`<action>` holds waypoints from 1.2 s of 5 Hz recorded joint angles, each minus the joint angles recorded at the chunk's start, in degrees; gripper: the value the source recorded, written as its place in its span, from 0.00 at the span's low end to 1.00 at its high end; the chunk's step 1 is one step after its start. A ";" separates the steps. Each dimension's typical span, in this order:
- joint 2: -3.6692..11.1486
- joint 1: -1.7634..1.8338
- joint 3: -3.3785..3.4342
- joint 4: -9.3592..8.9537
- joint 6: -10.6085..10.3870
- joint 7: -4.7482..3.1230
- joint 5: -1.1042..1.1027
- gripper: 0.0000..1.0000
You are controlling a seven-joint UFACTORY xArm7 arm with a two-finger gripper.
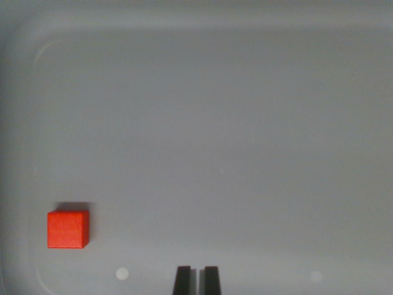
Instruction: Reach red block
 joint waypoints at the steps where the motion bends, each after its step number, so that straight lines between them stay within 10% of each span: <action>1: 0.00 0.00 0.00 0.00 0.00 0.00 0.00 0.00; 6: 0.19 0.18 0.15 -0.56 -0.76 0.08 -0.04 0.00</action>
